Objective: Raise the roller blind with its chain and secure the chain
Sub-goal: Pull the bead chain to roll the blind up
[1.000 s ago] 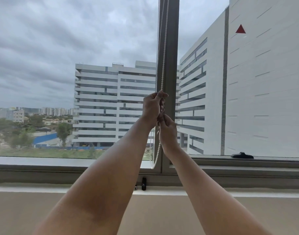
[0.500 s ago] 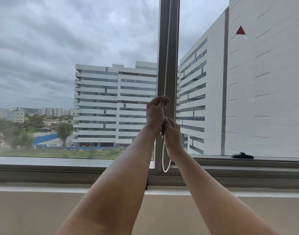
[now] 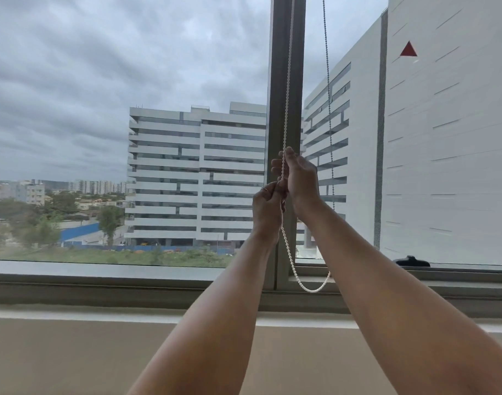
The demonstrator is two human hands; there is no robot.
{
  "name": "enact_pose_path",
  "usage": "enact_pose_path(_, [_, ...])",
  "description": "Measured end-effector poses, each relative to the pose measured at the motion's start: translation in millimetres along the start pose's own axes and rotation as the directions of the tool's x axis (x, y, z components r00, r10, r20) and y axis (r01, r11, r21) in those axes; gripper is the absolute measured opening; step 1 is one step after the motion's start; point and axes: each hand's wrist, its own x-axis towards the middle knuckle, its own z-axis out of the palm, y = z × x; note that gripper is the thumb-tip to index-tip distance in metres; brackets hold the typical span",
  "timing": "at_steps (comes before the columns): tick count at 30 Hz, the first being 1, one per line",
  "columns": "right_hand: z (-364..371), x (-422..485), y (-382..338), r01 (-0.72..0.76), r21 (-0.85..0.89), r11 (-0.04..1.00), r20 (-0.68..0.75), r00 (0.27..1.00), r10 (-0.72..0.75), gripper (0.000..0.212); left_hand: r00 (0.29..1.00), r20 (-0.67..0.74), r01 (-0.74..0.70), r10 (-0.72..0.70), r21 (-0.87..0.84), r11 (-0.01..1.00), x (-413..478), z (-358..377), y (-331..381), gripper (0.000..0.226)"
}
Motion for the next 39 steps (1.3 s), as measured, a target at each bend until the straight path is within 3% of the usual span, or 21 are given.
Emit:
enact_pose_path(5, [-1,-1,1,-0.036,-0.001,0.999,-0.008,0.999,0.036,0.027,1.0,-0.003,0.009,-0.009,-0.038,0.999,-9,-1,-12,0.036])
enact_pose_path(10, [-5,-6,8,0.028,-0.055,0.998,-0.026,0.999,-0.03,0.032,0.999,0.033,-0.003,0.004,-0.037,0.999,-15,-1,-20,0.032])
enact_pose_path(23, [-15,-8,15,0.107,-0.073,0.992,-0.031,0.994,-0.11,0.033,0.919,0.382,0.074,-0.093,0.064,0.995,-9,-18,-11,0.026])
enact_pose_path(33, [-20,-8,20,0.076,-0.024,0.997,-0.015,0.997,-0.077,0.033,0.929,0.359,0.081,-0.091,0.041,0.996,-13,-16,-16,0.026])
enact_pose_path(39, [-18,0,17,0.06,-0.127,0.99,-0.018,0.998,-0.063,0.032,0.938,0.336,0.078,-0.083,0.031,0.997,-12,-17,-23,0.026])
